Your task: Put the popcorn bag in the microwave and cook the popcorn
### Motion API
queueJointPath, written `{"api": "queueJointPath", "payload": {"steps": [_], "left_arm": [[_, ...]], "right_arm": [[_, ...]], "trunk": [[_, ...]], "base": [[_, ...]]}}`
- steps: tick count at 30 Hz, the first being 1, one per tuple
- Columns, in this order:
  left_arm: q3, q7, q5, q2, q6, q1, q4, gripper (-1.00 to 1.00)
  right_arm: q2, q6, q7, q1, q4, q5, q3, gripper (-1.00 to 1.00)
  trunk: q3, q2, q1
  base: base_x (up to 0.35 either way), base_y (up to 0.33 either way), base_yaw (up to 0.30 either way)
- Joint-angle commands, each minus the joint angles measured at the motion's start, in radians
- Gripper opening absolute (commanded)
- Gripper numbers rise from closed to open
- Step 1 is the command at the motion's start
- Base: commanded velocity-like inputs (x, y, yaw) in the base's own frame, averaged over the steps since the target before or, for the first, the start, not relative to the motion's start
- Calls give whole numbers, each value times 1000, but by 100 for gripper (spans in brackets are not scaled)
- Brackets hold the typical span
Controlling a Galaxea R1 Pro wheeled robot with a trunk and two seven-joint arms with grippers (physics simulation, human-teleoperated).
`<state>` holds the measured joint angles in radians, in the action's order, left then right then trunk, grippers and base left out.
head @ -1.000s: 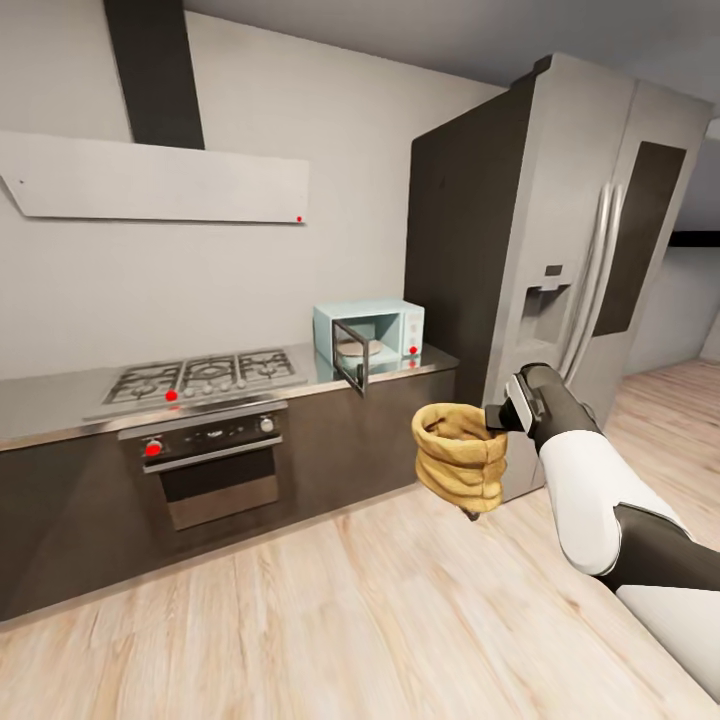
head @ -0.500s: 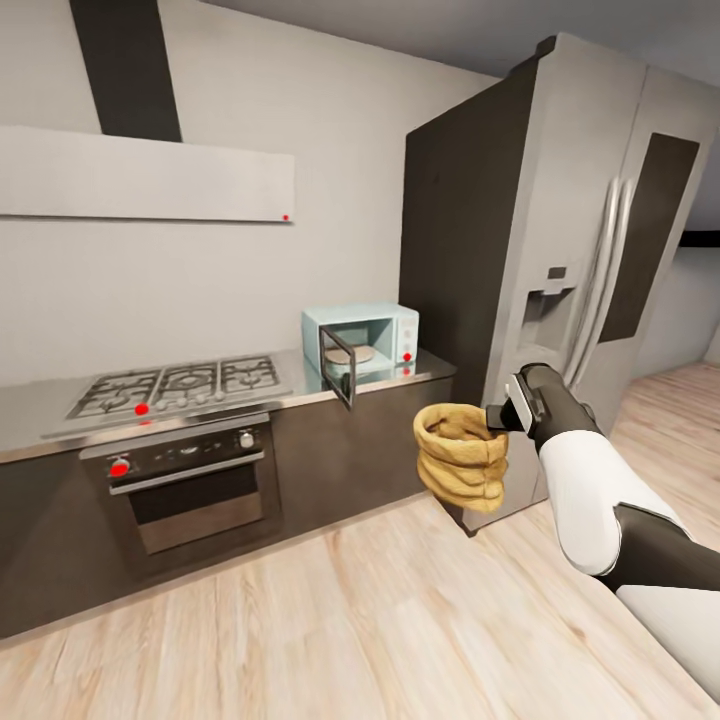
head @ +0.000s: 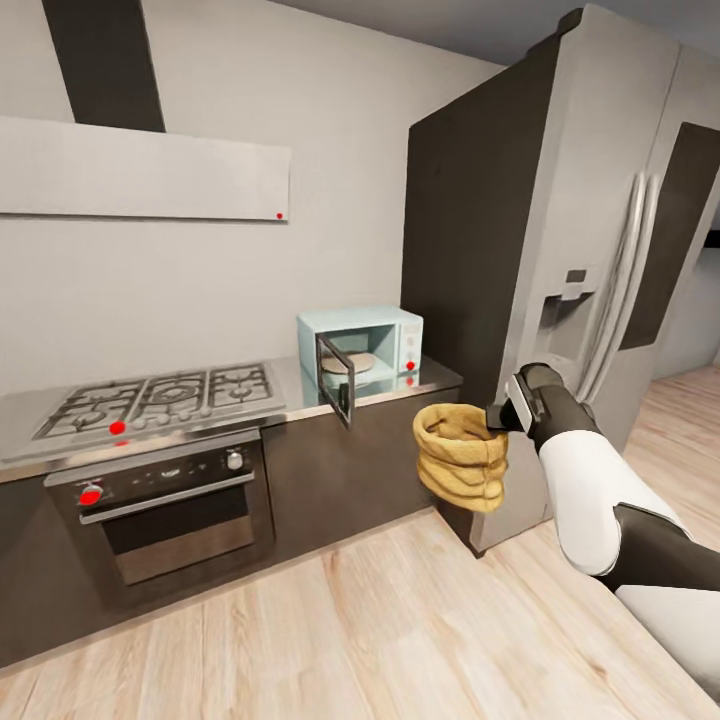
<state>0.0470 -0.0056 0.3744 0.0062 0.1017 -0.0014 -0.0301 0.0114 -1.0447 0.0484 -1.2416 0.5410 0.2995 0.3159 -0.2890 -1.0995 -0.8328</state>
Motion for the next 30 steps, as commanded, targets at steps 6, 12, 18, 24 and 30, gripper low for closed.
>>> {"api": "queueJointPath", "payload": {"steps": [6,12,18,24,30], "left_arm": [[5,-1,1,0,1,0,-1,100],[4,-1,0,0,1,0,-1,100],[4,-1,0,0,1,0,-1,100],[4,-1,1,0,1,0,-1,100],[4,-1,0,0,1,0,-1,100]], "right_arm": [[0,-3,5,-1,1,-5,3,-100],[1,-3,5,-1,1,-4,3,-100],[1,-3,6,-1,1,-3,3,-100],[1,-3,7,-1,1,-3,3,-100],[2,-3,7,-1,3,-2,3,-100]], "trunk": [[-1,-1,-1],[-1,-1,-1],[-1,-1,-1],[-1,-1,-1],[-1,-1,-1]], "base": [[321,0,0],[321,0,0],[321,0,0],[321,0,0],[321,0,182]]}}
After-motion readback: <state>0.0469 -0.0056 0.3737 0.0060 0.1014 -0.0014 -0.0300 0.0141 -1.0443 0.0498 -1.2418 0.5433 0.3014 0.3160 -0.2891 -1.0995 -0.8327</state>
